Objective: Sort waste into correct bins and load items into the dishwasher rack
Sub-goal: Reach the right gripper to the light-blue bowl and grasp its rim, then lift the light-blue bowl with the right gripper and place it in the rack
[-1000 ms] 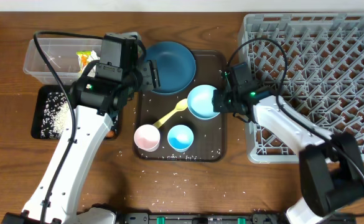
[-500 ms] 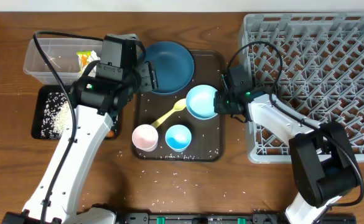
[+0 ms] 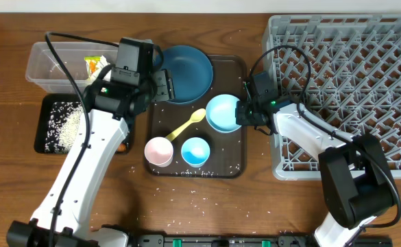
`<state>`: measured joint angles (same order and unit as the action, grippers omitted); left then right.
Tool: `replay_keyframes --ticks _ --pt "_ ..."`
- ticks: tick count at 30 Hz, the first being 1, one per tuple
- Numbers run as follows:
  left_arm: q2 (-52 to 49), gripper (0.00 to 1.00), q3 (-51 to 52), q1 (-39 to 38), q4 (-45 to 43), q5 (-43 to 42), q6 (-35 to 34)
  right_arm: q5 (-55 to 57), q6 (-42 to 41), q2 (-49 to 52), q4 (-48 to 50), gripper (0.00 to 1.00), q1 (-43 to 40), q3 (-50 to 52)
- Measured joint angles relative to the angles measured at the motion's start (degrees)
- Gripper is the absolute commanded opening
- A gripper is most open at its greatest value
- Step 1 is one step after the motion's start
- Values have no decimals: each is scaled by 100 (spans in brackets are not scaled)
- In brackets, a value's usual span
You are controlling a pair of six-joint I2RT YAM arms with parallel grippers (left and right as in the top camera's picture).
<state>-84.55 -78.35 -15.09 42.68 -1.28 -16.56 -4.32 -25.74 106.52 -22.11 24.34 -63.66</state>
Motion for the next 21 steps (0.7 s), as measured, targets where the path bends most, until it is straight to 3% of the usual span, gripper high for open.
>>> replay_keyframes --ticks 2,12,13,14,21 --pt "-37 71 0 0 0 2 0 0 31 -4 -17 1 2 -2" --pt "-63 72 0 0 0 2 0 98 63 -20 -275 1 7 -61" --pt "-63 72 0 0 0 2 0 118 87 -37 -380 1 9 -101" --pt "-63 81 0 0 0 2 0 146 118 -63 -468 1 9 -138" --pt "-63 89 0 0 0 20 -11 1191 553 -721 -1537 1 11 -1189"
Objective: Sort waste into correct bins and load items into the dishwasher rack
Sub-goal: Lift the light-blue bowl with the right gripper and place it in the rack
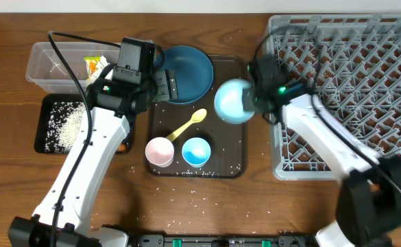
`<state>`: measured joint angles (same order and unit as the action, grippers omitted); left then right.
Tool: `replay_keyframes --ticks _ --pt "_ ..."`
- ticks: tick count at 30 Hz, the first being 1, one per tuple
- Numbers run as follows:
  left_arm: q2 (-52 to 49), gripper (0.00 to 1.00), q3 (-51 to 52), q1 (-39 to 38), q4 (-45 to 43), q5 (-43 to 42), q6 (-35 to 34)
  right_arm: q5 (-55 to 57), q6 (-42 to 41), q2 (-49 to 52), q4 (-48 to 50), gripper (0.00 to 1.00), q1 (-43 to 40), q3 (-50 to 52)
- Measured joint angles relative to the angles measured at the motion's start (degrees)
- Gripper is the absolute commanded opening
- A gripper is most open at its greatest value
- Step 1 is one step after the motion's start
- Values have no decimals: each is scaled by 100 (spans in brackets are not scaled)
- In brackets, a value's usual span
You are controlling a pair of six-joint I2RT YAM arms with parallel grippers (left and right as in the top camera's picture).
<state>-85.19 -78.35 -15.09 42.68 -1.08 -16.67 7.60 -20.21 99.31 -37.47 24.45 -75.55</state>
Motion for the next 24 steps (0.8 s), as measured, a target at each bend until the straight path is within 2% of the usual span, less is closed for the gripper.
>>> replay_keyframes --ticks 3,5,10,13,18,24 --pt "0 90 0 0 0 0 -7 750 144 -474 98 1 0 -472" --pt "0 91 0 0 0 0 -7 1655 208 -831 409 1 -2 -651" --pt "0 95 0 0 -2 0 -11 3154 579 -839 1281 1 -155 -691" --pt "0 96 2 0 -7 2 -7 3814 1150 -503 2256 1 -367 -675" --pt "0 96 11 0 -2 0 -7 4387 2562 299 4212 1 -780 -662" --pt "0 96 11 0 0 0 -7 4645 4415 1298 5668 1 -1097 -654"
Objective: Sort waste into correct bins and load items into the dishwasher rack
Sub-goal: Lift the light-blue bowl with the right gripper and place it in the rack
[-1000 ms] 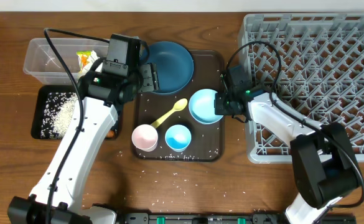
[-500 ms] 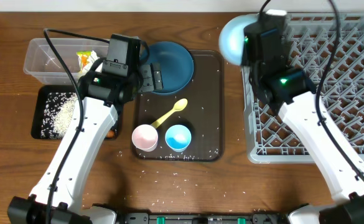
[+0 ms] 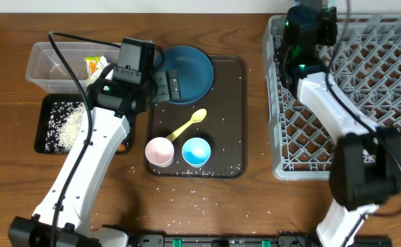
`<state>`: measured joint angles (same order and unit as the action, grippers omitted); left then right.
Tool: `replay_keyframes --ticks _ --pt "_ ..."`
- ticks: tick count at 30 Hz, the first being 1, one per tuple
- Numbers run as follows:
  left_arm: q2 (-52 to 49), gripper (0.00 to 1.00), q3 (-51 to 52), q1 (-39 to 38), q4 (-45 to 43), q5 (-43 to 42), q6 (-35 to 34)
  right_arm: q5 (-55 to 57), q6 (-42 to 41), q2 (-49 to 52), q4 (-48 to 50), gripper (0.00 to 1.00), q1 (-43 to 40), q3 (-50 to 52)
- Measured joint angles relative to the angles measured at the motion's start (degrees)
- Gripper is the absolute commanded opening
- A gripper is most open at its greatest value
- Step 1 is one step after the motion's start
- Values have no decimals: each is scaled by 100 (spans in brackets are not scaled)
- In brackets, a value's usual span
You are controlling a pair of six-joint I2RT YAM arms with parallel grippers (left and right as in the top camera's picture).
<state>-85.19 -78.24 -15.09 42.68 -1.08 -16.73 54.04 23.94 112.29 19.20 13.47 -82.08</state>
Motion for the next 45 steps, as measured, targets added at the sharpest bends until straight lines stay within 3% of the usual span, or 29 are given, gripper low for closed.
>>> replay_keyframes --ticks 9,28,42,45 --pt "0 96 0 0 0 0 0 114 1290 955 442 1 -13 7" --pt "0 97 0 0 0 0 0 393 1464 992 457 1 -13 -35" --pt "0 97 0 0 0 0 0 190 1460 957 -586 1 173 -197" --pt "0 97 0 0 0 0 0 260 1478 946 -789 16 201 -197"
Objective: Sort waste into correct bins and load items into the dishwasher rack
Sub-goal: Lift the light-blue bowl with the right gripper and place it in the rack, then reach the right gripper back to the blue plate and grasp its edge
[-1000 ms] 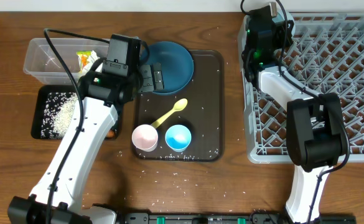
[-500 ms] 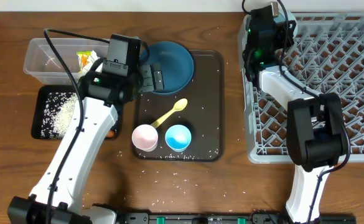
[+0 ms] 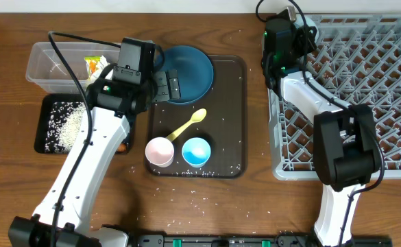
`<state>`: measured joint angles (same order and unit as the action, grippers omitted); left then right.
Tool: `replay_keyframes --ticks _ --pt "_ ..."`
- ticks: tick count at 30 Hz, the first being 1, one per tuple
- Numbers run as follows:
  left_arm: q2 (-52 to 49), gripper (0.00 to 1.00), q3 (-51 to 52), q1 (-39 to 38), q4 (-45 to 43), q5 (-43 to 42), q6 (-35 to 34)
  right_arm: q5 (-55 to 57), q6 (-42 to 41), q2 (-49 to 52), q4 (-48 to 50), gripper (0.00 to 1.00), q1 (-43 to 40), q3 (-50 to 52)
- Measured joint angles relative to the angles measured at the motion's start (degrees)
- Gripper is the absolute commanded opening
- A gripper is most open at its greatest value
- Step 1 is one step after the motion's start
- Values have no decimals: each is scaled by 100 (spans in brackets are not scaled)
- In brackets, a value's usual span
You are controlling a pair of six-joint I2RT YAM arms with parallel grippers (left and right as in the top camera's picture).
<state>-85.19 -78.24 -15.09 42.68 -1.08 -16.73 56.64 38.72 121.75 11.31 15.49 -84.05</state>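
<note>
On the brown tray [image 3: 229, 140] lie a dark blue plate [image 3: 192, 68], a yellow spoon [image 3: 186, 125], a pink cup [image 3: 158, 151] and a small blue cup [image 3: 195, 151]. My left gripper [image 3: 167, 84] sits at the plate's left rim; whether it grips the rim is unclear. The right arm reaches to the far left corner of the grey dishwasher rack [image 3: 365, 96]. There the right gripper [image 3: 297, 38] is mostly covered by its own wrist. The light blue bowl is hidden.
At the far left stands a clear bin [image 3: 46, 65] holding a wrapper. In front of it lies a black tray [image 3: 62, 125] with rice. Loose rice grains are scattered on the brown tray and the table front.
The right arm has drawn back a little toward the rack's far left corner, its wrist now lower and further left. The left arm and the items on the tray have not moved.
The right gripper first held the light blue bowl on the tray's right side. Then the bowl was lifted toward the rack. After that the arm was over the rack's far left corner with the bowl out of sight, where it stays. The left arm stayed at the plate.
</note>
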Motion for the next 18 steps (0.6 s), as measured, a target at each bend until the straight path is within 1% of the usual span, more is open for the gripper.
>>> replay_keyframes --ticks 2,4,6,9,10,13,18 --pt "0 97 0 0 0 0 0 96 31 7 -271 28 2 37" --pt "0 97 0 0 0 0 0 105 42 13 -470 52 13 83" --pt "0 97 0 0 0 0 0 42 59 48 -595 67 66 107" --pt "0 97 0 0 0 0 0 76 39 125 -603 70 251 166" --pt "0 97 0 0 2 0 0 114 33 131 -603 74 313 177" --pt "0 97 0 0 0 0 0 212 20 96 -546 80 431 173" --pt "0 97 0 0 2 0 0 149 -173 -31 -573 81 509 173"
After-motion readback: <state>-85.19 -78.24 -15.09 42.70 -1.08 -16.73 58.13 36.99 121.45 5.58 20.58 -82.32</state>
